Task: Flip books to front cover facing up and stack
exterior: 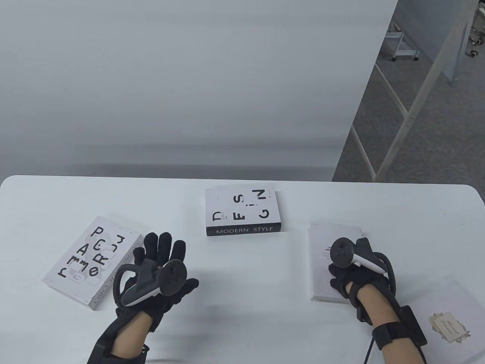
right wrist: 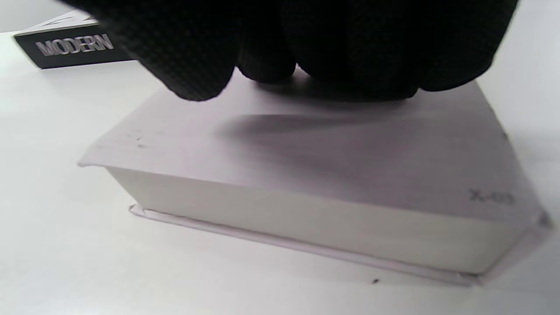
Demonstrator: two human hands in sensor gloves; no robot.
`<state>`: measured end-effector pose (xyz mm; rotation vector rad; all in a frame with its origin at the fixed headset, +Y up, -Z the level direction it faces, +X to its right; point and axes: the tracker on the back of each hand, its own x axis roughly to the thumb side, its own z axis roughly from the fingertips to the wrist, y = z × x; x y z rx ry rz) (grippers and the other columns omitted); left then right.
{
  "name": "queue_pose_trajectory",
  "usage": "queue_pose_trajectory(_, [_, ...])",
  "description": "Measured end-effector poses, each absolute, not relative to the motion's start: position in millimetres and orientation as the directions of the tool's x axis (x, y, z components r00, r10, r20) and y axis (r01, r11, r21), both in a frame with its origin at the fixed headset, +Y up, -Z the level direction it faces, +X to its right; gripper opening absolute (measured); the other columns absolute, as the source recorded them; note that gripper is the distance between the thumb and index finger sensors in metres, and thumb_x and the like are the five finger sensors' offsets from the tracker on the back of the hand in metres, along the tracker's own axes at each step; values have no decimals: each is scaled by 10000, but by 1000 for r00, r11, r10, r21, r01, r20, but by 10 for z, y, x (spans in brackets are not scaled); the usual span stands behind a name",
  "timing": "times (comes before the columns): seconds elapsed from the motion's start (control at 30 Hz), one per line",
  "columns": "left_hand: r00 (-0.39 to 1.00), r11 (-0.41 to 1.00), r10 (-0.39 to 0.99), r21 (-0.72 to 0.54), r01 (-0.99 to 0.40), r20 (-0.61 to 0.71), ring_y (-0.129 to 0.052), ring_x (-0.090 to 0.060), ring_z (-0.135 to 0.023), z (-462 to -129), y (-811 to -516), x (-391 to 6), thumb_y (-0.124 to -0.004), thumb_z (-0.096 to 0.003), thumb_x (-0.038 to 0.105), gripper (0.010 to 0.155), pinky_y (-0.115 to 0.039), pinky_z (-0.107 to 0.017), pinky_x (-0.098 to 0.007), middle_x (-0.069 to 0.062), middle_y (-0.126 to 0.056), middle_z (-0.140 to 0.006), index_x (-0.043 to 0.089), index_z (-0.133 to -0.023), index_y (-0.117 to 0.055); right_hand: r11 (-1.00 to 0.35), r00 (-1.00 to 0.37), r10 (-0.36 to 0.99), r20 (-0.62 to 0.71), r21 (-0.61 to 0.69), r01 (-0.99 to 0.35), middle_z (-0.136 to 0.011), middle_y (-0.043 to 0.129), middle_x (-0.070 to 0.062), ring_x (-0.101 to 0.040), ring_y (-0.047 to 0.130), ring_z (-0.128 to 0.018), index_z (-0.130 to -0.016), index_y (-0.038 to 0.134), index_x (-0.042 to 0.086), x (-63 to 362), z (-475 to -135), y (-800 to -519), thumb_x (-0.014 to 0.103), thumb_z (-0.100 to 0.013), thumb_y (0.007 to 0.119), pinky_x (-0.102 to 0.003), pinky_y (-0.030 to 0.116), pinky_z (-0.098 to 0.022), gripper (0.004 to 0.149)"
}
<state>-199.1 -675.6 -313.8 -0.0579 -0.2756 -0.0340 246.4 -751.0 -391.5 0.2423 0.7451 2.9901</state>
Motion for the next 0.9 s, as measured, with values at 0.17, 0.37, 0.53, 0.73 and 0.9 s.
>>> queue_pose_trajectory(0.17, [959,996,-36,-73,59,281,-211,-633,-950,-3153,-6820,-1948,-687,-445,676,946,-366,-641,-754,-315,-266,-1104,67,-1119,-423,-867,-968,118,223,498,9,-868,712,-262,-446,825,-653,-900,737,169,2221,-3814,-7490,374,-425,792,-556,799,-463,521])
queue_pose_trajectory(0.37, [957,994,-39,-90,67,286,-213,-631,-951,-3166,-6876,-1922,-686,-447,673,941,-367,-642,-753,-314,-266,-1103,67,-1118,-422,-855,-939,132,317,515,53,-850,719,-264,-428,844,-634,-897,737,168,1923,-3706,-7484,379,-429,785,-536,821,-447,516])
queue_pose_trajectory(0.53, [956,992,-40,-100,72,289,-215,-631,-951,-3170,-6904,-1906,-685,-448,671,940,-369,-641,-753,-316,-267,-1102,66,-1117,-423,-844,-907,134,399,526,106,-849,711,-271,-421,847,-629,-904,724,163,1624,-3611,-7479,386,-434,775,-525,830,-442,522])
queue_pose_trajectory(0.73, [954,990,-41,-115,78,296,-215,-631,-951,-3180,-6951,-1887,-684,-449,670,938,-370,-642,-752,-314,-265,-1102,65,-1117,-422,-838,-868,156,471,529,136,-846,708,-270,-411,849,-623,-905,724,164,1271,-3536,-7482,390,-439,767,-515,837,-436,520])
queue_pose_trajectory(0.9, [954,989,-37,-128,79,298,-214,-631,-951,-3186,-6981,-1876,-683,-450,668,936,-371,-643,-750,-313,-264,-1102,66,-1116,-420,-836,-835,161,526,523,168,-851,696,-278,-407,845,-626,-917,706,157,937,-3486,-7487,395,-446,757,-509,838,-439,530])
